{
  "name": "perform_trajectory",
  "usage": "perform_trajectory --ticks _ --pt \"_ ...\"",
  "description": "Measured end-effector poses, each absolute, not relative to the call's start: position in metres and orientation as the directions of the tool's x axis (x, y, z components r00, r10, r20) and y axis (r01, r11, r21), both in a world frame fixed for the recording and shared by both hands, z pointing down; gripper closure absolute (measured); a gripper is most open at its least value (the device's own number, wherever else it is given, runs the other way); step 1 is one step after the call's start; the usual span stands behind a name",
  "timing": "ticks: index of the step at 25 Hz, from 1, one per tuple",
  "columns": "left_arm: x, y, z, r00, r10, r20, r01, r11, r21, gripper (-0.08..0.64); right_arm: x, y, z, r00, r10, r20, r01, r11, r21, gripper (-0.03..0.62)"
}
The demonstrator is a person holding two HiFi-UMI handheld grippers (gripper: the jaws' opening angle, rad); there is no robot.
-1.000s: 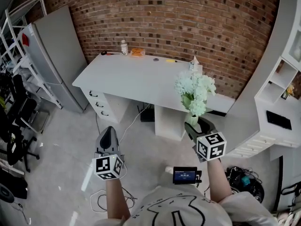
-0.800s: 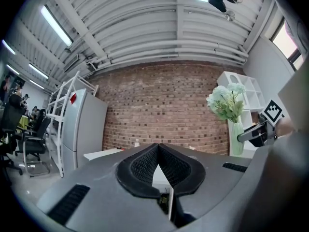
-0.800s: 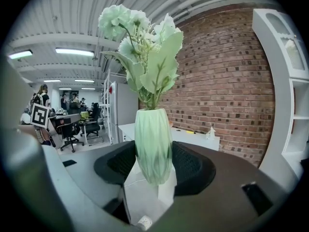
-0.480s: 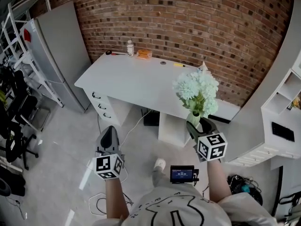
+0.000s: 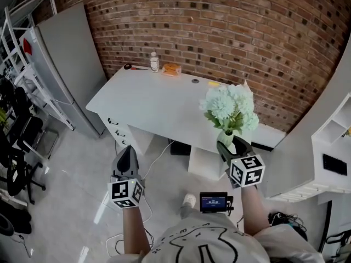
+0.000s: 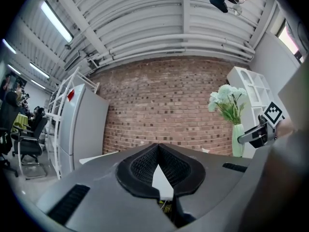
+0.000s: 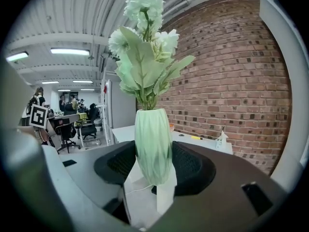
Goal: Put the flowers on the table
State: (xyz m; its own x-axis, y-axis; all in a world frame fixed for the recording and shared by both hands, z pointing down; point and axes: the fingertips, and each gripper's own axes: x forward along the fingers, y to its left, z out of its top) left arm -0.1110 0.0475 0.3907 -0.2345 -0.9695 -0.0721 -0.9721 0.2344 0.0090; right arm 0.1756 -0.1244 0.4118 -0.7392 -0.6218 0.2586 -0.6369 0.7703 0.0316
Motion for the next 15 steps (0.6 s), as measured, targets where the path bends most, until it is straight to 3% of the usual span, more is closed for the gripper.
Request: perform_trajectory --ticks 15 --pt "-0.180 -0.085 0.390 -0.208 -0.975 -0.076 -0.978 0.208 0.014 0.548 0.112 -0.241 0.419 -0.725 -0.633 0.272 -0.653 0.757 0.019 0.359"
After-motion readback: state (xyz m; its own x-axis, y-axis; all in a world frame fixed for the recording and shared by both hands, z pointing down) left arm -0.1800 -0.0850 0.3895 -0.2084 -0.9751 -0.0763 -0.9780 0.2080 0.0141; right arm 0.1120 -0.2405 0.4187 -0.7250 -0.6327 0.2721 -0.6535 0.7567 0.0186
